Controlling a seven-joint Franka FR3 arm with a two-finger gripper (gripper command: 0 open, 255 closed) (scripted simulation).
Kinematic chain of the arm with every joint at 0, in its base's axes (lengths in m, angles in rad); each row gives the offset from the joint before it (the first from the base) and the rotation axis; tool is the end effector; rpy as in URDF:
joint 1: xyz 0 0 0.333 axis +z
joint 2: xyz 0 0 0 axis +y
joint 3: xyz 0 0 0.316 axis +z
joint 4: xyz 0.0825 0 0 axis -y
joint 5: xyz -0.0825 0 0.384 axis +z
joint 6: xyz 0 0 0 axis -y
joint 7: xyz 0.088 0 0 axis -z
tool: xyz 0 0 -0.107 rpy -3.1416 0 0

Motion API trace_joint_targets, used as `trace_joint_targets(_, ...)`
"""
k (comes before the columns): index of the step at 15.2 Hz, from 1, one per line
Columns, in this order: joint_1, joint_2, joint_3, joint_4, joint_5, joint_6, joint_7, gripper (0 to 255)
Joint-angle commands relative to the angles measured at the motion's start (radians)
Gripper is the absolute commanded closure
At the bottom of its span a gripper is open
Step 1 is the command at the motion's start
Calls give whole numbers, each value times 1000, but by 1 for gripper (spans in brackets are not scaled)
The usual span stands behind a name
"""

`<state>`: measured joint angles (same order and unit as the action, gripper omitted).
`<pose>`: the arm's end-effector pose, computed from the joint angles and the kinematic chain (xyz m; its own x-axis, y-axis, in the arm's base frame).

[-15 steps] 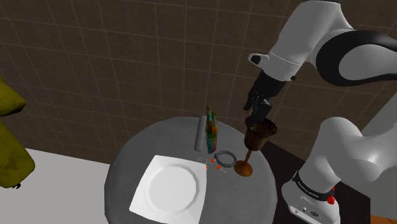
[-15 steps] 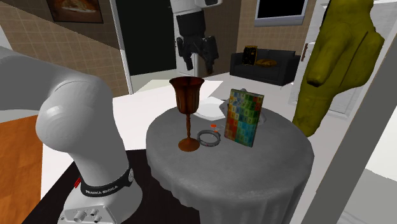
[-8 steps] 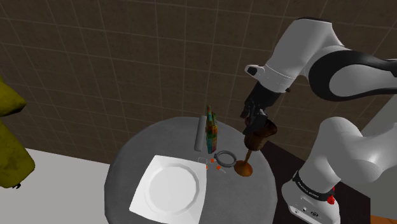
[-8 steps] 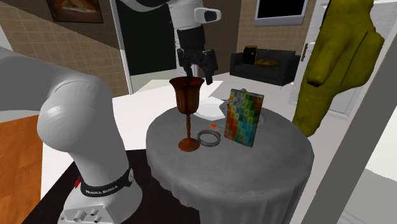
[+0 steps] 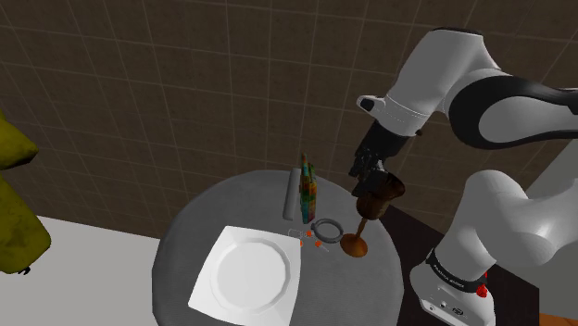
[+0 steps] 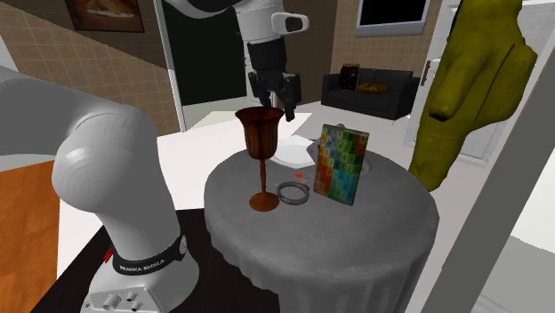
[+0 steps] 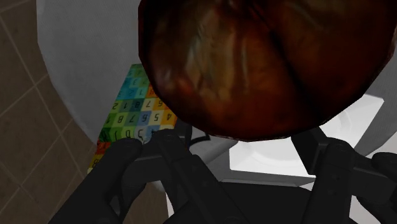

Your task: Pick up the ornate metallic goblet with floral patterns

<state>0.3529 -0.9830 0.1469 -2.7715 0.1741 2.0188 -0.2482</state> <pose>0.2477 0.1471 0.4874 0.7805 0.5815 0.2294 0.5957 -0.8031 0.0089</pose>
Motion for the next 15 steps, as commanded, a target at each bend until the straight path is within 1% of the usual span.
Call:
trace_joint_targets(1,0,1,0,-1,0,-1,0,255)
trace_joint_targets(3,1,4,2,-3,1,4,1,255)
trace_joint_targets(15,-11,17,-16,164,-21,-149,8,255)
